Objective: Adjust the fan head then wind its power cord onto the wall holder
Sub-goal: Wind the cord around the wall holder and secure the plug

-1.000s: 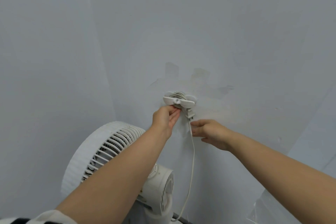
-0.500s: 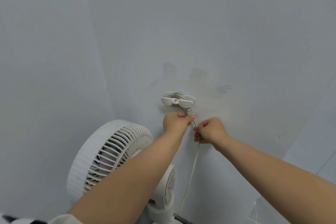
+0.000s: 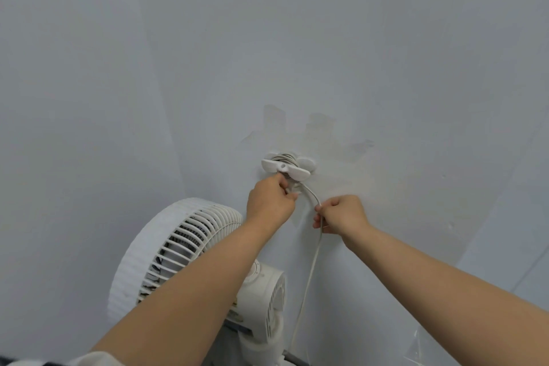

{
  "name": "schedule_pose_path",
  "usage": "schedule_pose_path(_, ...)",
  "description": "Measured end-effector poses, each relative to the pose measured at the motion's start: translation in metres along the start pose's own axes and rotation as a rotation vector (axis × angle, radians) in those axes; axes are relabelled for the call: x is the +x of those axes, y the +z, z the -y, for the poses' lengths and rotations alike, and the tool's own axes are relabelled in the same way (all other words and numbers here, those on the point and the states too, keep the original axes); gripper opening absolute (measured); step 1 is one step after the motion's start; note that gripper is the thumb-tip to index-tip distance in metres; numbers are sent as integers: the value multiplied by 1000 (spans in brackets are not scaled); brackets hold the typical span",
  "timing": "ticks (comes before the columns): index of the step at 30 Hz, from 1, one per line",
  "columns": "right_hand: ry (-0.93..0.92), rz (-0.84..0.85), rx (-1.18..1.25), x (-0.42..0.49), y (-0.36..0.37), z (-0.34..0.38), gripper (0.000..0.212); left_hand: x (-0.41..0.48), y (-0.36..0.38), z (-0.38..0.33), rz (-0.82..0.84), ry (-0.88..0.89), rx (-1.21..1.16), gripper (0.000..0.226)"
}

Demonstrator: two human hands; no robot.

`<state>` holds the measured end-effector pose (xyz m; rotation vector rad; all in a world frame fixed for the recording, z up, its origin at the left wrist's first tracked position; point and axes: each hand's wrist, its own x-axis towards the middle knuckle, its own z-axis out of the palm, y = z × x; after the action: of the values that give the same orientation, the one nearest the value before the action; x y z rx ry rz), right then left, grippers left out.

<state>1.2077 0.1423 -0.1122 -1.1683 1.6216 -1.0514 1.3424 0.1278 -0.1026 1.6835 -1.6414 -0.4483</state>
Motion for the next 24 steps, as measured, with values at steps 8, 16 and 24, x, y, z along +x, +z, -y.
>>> schedule_pose_path(8,122,163,288,-6,-5,17,23,3,6,0,-58,3,13,16)
schedule_pose_path(16,380,275,307,2,-13,56,52,4,1,5,-40,42,42,18)
schedule_pose_path(24,433,258,35,5,-6,74,36,5,-11,10,-64,108,99,15)
